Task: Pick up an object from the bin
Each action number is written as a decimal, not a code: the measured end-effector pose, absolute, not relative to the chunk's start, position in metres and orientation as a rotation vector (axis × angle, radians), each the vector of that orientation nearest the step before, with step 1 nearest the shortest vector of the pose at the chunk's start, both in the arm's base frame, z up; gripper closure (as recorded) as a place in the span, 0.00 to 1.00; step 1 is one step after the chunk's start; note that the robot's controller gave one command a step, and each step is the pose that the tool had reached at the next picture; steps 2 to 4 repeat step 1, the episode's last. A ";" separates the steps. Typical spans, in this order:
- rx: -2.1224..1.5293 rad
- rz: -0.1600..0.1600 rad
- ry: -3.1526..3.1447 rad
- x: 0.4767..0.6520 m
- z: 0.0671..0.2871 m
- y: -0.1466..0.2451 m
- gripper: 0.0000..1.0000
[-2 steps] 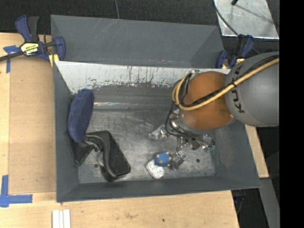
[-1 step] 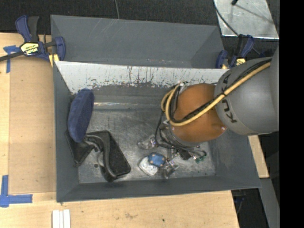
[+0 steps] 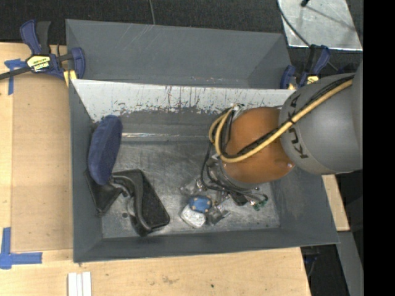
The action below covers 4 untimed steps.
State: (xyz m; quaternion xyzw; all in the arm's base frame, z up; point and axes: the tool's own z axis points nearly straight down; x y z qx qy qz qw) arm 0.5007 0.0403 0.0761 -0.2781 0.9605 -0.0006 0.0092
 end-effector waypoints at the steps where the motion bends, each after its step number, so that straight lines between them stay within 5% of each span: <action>1: -1.170 -0.004 2.904 0.494 0.242 0.059 1.00; 4: -1.170 -0.004 2.904 0.494 0.242 0.059 1.00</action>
Offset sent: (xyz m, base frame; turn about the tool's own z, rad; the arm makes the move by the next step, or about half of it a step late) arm -0.0089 0.0186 0.1616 -0.2019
